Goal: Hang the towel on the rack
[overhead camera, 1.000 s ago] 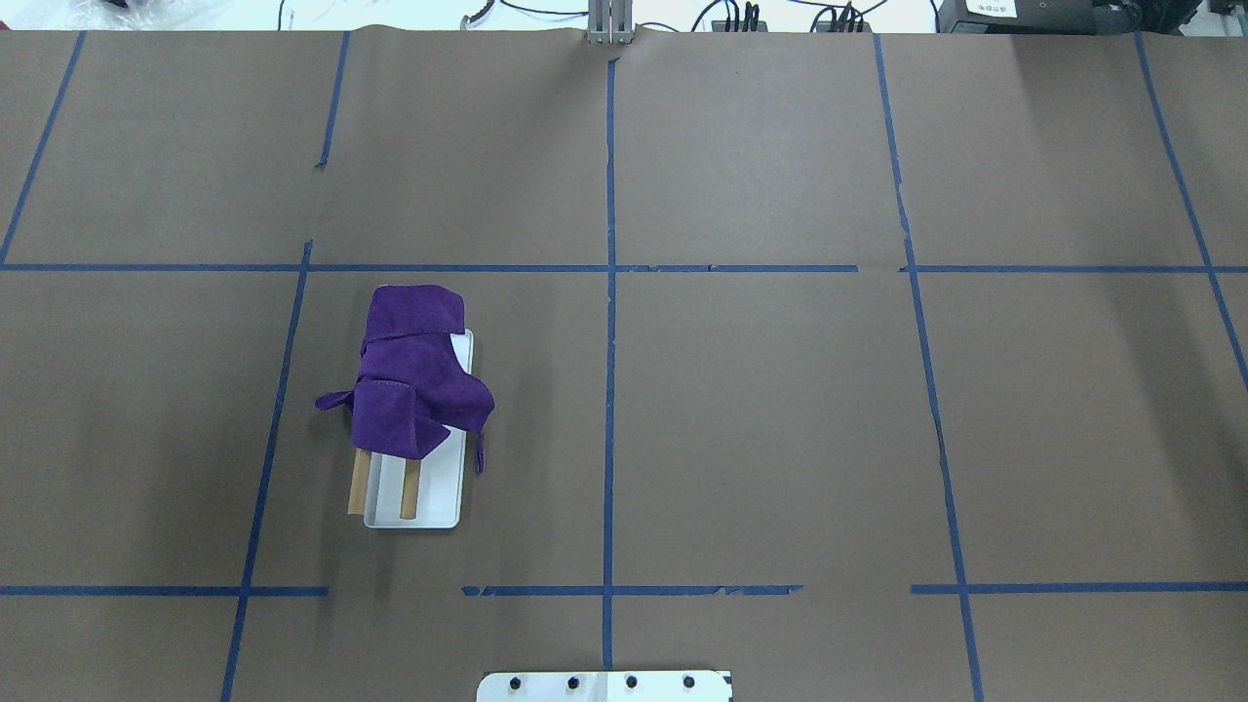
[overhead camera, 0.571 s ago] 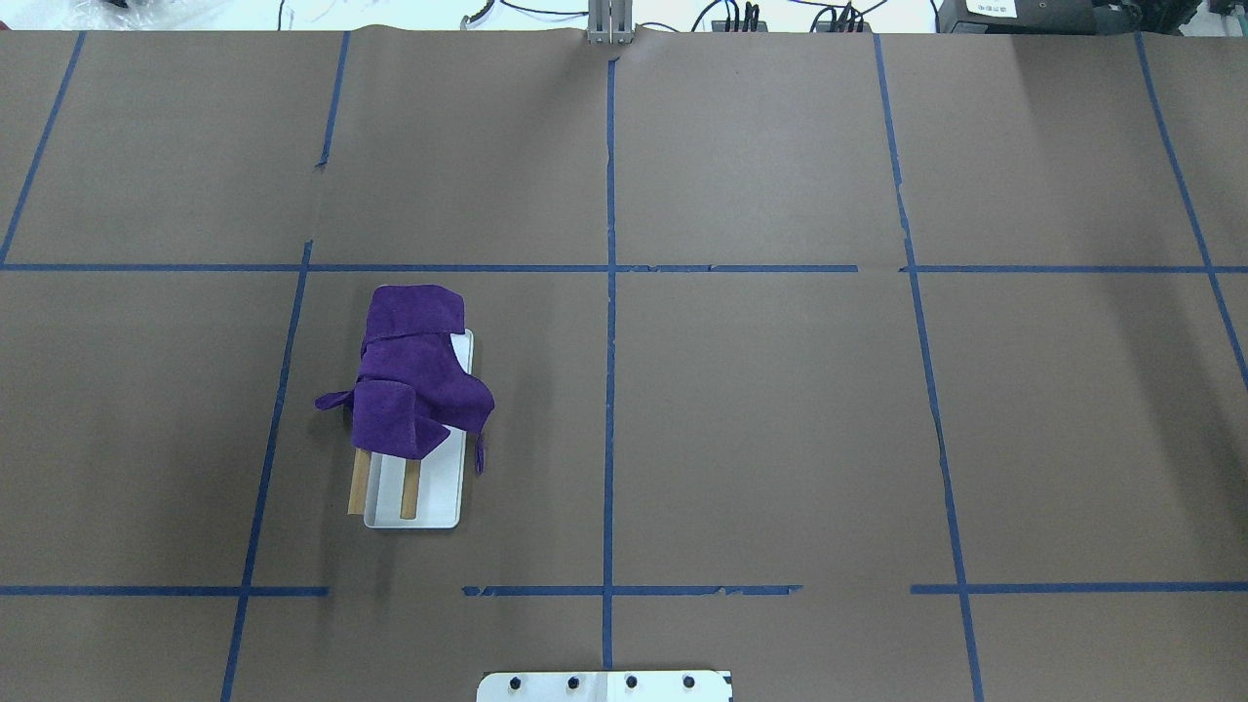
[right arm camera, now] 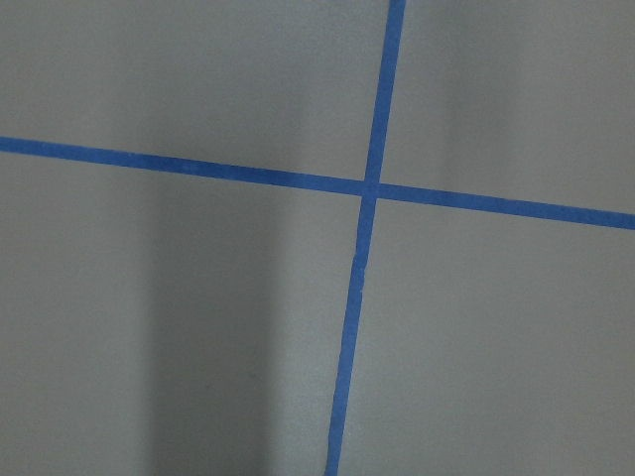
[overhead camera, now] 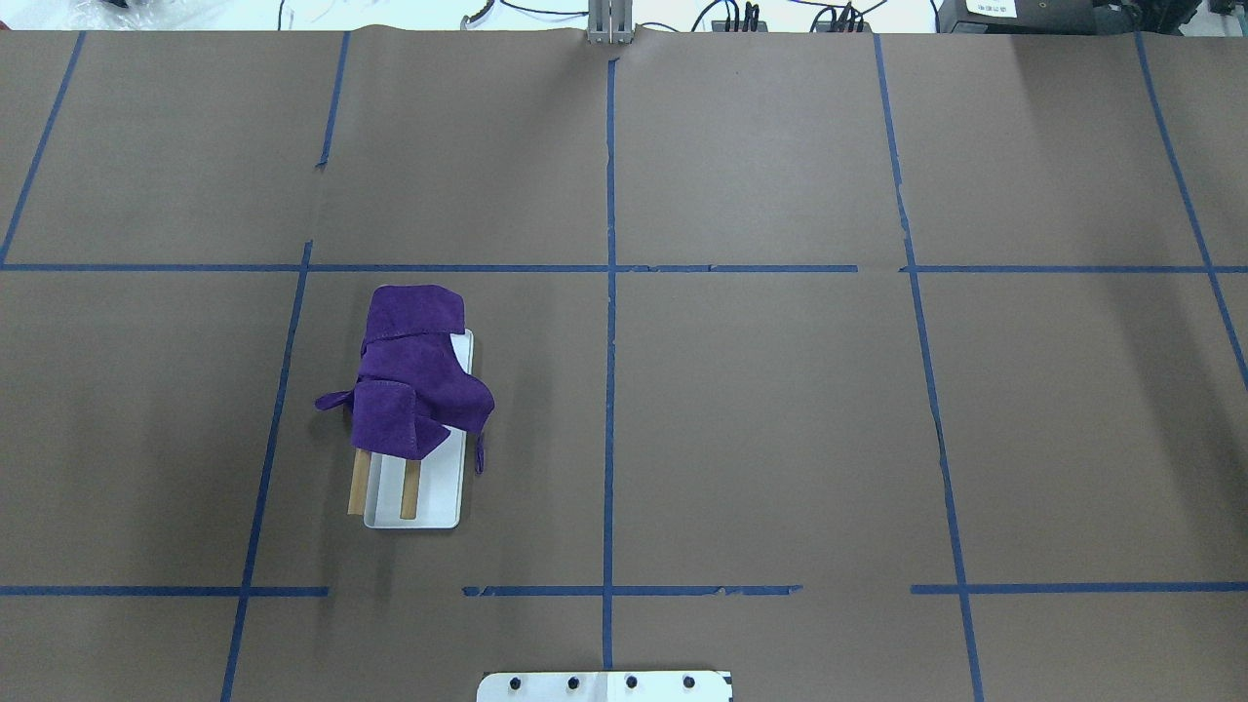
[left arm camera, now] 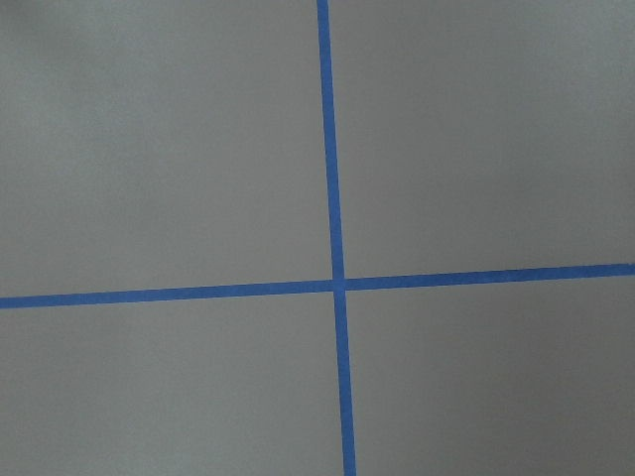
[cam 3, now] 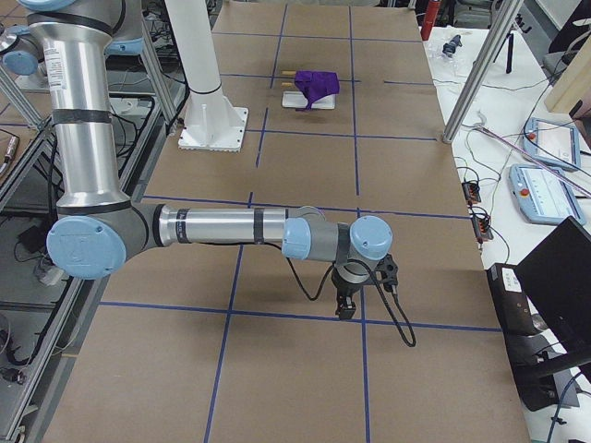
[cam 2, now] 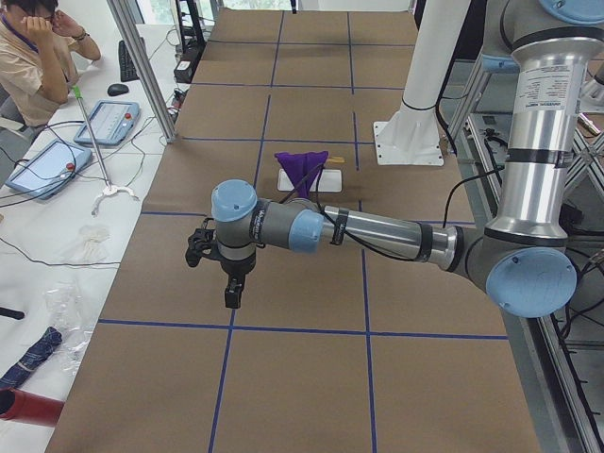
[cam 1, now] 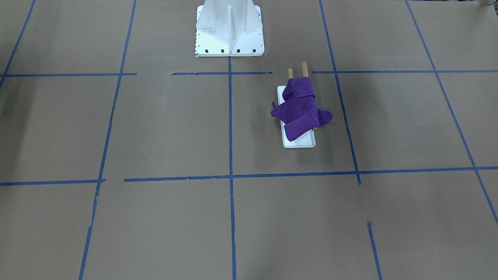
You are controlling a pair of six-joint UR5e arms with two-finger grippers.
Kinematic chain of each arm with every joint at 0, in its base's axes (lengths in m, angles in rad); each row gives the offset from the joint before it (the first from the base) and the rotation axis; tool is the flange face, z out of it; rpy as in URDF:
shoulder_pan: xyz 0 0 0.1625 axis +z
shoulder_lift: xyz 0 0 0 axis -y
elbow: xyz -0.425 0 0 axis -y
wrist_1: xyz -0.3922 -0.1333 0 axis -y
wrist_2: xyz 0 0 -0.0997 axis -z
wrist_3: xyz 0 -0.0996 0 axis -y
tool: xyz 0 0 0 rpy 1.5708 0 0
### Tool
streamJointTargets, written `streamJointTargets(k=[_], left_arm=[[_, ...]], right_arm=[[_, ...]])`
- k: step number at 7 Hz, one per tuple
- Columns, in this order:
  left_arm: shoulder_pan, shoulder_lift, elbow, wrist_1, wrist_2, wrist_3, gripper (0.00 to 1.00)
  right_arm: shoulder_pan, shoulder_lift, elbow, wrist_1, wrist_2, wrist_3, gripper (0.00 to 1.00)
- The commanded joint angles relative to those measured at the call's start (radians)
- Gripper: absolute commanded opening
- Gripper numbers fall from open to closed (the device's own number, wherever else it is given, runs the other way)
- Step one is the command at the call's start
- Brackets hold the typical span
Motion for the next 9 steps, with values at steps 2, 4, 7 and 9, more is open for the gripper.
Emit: streamJointTargets(k=[2, 4, 7, 9], left_arm=[[0.051, -0.032, 0.012, -0.092, 0.004, -0.002, 1.00], [0.052, -0.041, 0.009, -0.084, 0.002, 0.003, 1.00], [0.052, -0.040, 0.025, -0.089, 0.002, 0.003, 1.00], [0.051, -0.037, 0.027, -0.087, 0.010, 0.005, 1.00]], right_arm=[[0.000, 0.058, -0.048, -0.001, 0.000, 0.036, 1.00], [0.000, 0.061, -0.048, -0.001, 0.005, 0.045, 1.00], [-0.020, 0.064, -0.054, 0.000, 0.005, 0.042, 1.00], [-0.017, 0.054, -0.022, 0.000, 0.002, 0.042, 1.00]])
